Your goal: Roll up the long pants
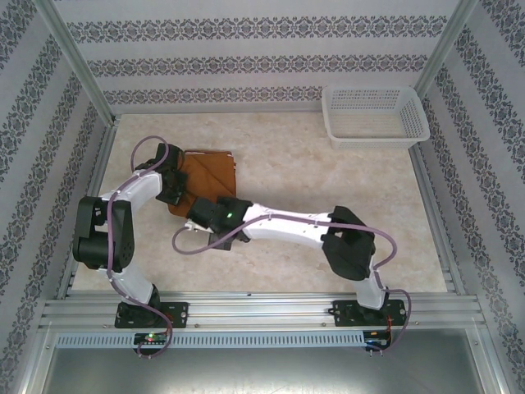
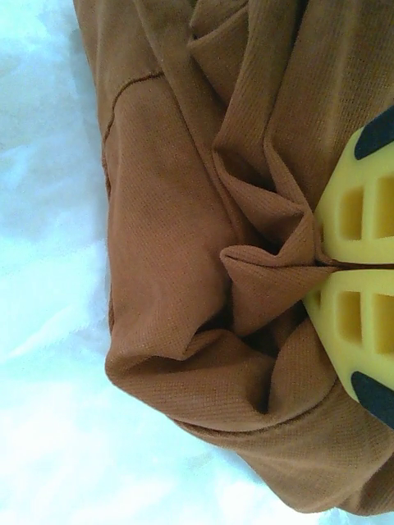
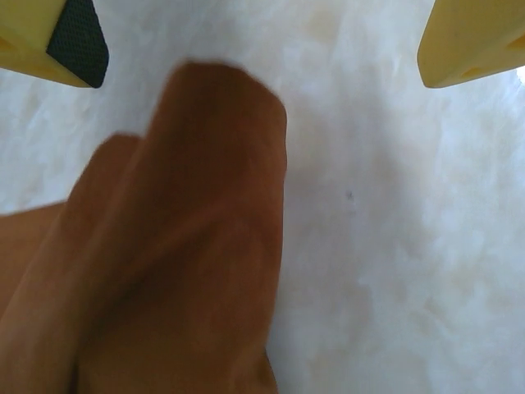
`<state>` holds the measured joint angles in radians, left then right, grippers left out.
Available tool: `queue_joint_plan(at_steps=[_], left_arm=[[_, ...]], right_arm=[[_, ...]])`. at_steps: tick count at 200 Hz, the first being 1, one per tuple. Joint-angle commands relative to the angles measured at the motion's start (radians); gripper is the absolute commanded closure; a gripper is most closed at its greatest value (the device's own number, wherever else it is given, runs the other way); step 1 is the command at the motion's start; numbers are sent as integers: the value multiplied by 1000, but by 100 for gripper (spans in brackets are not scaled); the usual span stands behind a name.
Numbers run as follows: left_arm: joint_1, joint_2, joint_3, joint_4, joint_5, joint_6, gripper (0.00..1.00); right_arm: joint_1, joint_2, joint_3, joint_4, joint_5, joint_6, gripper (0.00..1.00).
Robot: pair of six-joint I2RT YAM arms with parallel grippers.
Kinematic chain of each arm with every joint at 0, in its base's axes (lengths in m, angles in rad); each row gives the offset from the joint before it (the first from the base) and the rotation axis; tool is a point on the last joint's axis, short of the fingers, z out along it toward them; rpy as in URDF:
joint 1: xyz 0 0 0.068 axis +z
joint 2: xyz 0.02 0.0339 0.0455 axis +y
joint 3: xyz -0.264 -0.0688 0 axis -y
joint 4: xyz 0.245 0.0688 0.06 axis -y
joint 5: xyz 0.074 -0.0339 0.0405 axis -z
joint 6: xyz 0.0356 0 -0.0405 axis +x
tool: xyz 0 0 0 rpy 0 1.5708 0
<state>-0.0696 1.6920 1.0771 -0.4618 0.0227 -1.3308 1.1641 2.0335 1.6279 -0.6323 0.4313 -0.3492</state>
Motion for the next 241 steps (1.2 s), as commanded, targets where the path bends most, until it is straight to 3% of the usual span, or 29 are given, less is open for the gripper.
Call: queue_joint_plan(at_steps=[1, 40, 56, 65, 72, 76, 78, 80, 92, 97, 115, 118, 194, 241], left_arm=[[7, 26, -14, 26, 39, 20, 100], [7, 16, -12, 34, 61, 36, 100], [7, 7, -19, 38, 66, 44, 100], [7, 2, -23, 40, 69, 48, 100], [7, -4, -27, 48, 73, 54, 100], [7, -6, -28, 56, 78, 60, 100], [7, -7, -29, 62, 80, 64, 100], [8, -8, -31, 66, 85, 68, 100], [8, -13, -25, 87, 110, 91, 100], [10, -15, -19, 90, 118, 103, 84], [10, -29, 22, 91, 137, 147, 7], [10, -31, 30, 89, 138, 155, 1], [99, 85, 511, -101, 184, 333, 0], [108, 127, 511, -59, 300, 307, 0]], right_arm=[[-6, 73, -10, 206, 212, -75, 2], [-59, 212, 23, 405, 321, -238, 3], [-92, 229, 4, 480, 298, -292, 13], [-114, 221, -6, 472, 242, -295, 27], [-131, 212, -4, 435, 186, -275, 45], [-141, 207, -1, 409, 155, -259, 75], [-148, 200, -1, 396, 140, -247, 98], [-150, 199, -2, 393, 137, -243, 100], [-170, 178, -9, 359, 87, -217, 100], [-176, 168, -10, 336, 70, -207, 100], [-190, 126, 5, 237, -1, -175, 100], [-191, 121, 10, 217, -13, -169, 100], [-202, -24, 210, -348, -460, -76, 100], [-248, 38, 395, -529, -668, -48, 100]])
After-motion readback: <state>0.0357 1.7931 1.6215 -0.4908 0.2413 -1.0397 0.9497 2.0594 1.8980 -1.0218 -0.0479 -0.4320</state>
